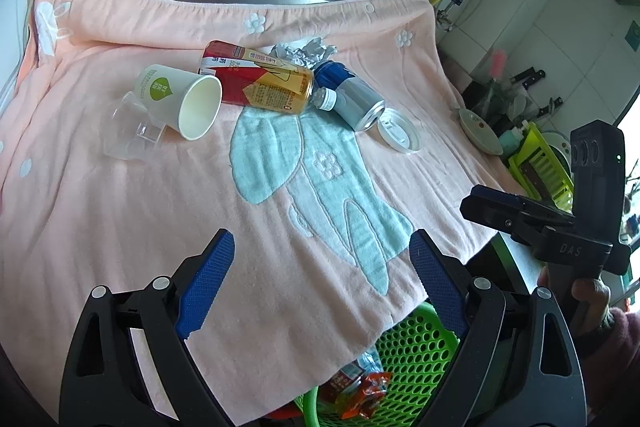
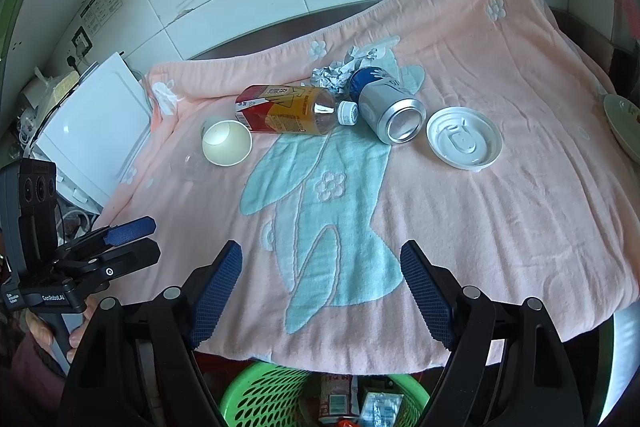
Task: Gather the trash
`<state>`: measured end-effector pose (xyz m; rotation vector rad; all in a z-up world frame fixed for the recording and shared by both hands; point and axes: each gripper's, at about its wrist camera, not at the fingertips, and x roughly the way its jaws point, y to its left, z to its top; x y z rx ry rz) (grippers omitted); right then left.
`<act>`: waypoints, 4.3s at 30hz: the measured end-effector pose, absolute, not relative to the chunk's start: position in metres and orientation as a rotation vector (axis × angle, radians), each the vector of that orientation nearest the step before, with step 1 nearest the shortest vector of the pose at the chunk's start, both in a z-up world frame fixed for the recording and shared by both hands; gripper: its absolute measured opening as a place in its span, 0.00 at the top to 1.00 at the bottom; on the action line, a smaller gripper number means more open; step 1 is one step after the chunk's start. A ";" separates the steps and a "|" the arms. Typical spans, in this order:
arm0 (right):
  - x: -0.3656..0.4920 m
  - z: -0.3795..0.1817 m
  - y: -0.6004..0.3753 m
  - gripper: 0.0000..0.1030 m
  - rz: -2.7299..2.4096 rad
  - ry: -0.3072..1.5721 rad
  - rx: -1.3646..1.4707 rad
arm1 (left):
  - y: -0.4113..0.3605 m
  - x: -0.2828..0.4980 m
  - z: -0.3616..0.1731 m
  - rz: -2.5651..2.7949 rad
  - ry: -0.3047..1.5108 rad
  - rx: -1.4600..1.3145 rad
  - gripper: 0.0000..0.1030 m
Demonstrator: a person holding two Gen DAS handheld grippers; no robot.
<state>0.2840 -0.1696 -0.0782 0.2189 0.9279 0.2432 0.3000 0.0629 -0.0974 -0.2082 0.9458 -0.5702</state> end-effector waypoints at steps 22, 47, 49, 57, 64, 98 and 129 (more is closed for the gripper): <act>0.284 -0.080 -0.178 0.24 0.235 0.922 0.228 | 0.062 0.305 -0.099 -0.559 0.950 -0.209 0.15; 0.288 -0.084 -0.182 0.24 0.231 0.928 0.240 | 0.061 0.311 -0.099 -0.540 0.955 -0.215 0.15; 0.288 -0.085 -0.182 0.24 0.231 0.927 0.243 | 0.062 0.311 -0.099 -0.541 0.955 -0.217 0.15; 0.288 -0.085 -0.186 0.24 0.225 0.925 0.251 | 0.060 0.314 -0.099 -0.534 0.960 -0.214 0.15; 0.288 -0.085 -0.189 0.24 0.222 0.924 0.257 | 0.059 0.315 -0.098 -0.531 0.961 -0.211 0.15; 0.304 -0.077 -0.204 0.15 0.178 0.912 0.242 | 0.065 0.321 -0.099 -0.493 0.971 -0.216 0.15; 0.533 -0.106 -0.197 0.18 0.265 1.119 0.186 | 0.125 0.360 -0.099 -0.333 0.977 -0.281 0.15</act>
